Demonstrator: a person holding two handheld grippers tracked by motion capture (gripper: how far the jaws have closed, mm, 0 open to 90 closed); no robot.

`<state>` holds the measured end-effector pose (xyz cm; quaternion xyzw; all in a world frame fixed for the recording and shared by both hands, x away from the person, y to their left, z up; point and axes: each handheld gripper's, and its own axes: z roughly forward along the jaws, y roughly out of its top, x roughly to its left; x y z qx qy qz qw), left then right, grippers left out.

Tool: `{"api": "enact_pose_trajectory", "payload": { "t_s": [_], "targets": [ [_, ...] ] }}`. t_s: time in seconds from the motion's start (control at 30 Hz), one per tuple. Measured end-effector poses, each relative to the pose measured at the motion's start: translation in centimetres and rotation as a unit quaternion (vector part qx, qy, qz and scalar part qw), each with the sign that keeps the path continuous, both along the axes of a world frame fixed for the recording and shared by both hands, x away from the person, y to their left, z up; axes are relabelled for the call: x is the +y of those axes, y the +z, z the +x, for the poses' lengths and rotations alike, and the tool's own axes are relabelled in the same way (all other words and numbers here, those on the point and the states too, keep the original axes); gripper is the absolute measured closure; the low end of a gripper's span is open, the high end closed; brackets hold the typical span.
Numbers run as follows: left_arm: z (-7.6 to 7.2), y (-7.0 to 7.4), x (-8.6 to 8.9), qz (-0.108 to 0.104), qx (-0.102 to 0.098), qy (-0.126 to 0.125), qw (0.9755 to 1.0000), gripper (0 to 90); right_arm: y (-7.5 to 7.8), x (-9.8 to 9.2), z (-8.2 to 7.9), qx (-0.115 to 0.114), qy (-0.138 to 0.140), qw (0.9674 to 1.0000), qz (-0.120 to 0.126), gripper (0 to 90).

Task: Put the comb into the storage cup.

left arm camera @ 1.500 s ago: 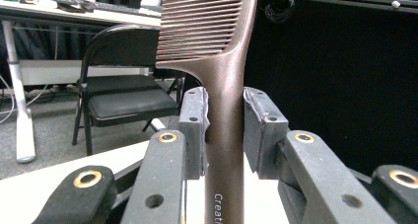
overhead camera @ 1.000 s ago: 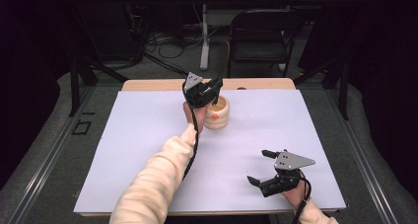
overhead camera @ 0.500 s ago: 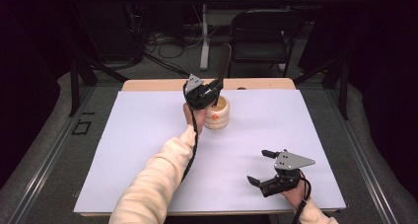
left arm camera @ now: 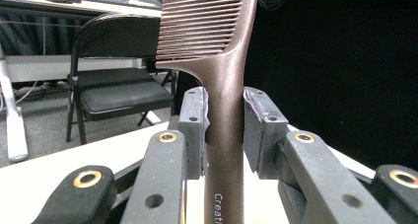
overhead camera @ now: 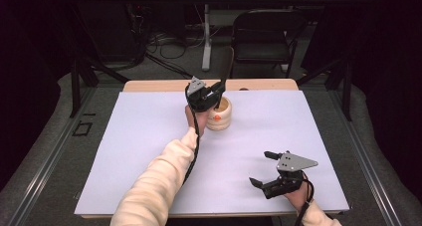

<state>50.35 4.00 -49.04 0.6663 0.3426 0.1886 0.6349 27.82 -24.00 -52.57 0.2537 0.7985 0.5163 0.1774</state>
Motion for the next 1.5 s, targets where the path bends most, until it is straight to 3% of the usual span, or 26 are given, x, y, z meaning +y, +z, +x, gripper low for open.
{"api": "enact_pose_trajectory", "payload": {
  "t_s": [0.7, 1.1, 1.5],
  "targets": [
    [0.0, -0.5, 0.1, 0.022, -0.001, -0.009, 0.9997, 72.0, 0.0, 0.0, 0.0, -0.001, -0.001, 1.0, 0.0, 0.0],
    [-0.3, 0.0, 0.2, 0.042, -0.016, -0.009, 0.999, 72.1, 0.0, 0.1, 0.0, -0.001, 0.001, 1.0, 0.0, 0.0],
    [-0.1, -1.2, 0.2, 0.059, -0.009, -0.015, 0.9981, 72.0, 0.0, 0.0, 0.1, 0.0, -0.002, 1.0, 0.0, 0.0]
  ]
}}
